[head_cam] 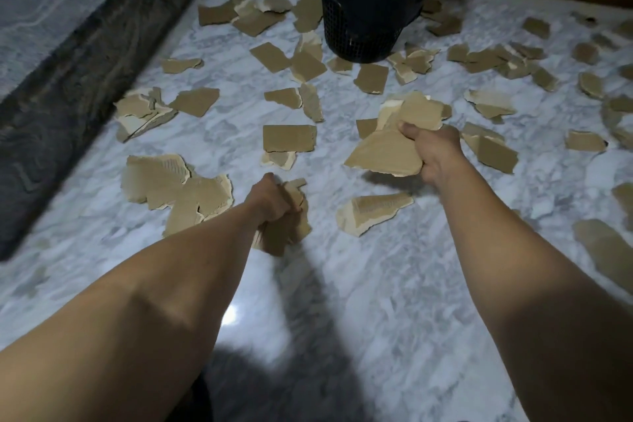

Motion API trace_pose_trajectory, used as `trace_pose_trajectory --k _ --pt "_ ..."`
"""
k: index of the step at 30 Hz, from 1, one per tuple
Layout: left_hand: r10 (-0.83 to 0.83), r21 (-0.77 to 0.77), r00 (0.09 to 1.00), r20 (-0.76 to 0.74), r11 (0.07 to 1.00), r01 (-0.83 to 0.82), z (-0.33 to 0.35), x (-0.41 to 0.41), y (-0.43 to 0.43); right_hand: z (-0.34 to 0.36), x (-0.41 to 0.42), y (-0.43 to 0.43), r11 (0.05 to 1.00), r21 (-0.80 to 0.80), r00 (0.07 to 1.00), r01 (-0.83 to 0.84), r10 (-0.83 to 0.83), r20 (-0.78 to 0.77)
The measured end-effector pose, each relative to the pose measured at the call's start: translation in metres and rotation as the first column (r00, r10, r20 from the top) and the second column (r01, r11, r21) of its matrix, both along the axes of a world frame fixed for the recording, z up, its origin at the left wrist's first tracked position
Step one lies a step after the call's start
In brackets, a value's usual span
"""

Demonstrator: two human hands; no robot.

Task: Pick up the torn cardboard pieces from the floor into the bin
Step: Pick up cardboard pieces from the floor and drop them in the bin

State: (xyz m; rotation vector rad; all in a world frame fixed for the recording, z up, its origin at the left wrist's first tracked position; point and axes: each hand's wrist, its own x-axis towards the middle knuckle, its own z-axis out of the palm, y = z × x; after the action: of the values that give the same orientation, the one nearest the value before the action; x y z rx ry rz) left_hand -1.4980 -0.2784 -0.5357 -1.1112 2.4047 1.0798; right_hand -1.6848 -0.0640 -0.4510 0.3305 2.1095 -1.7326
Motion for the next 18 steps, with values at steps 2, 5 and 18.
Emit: trace_pose_trajectory --k 2,5,18 --pt "-0.017 0.009 1.0 0.019 1.0 0.017 -0.006 0.003 0.0 0.007 0.001 0.001 0.955 0.188 0.969 -0.229 0.242 -0.046" --pt "-0.045 -0.015 0.998 0.044 0.999 0.046 -0.005 0.001 0.001 0.014 0.011 -0.004 0.486 0.586 0.687 -0.648 0.705 0.176" --pt "-0.148 -0.269 0.971 0.189 0.943 0.196 -0.018 -0.001 0.0 -0.067 0.052 0.014 -0.009 0.819 0.515 -0.573 0.774 0.369"
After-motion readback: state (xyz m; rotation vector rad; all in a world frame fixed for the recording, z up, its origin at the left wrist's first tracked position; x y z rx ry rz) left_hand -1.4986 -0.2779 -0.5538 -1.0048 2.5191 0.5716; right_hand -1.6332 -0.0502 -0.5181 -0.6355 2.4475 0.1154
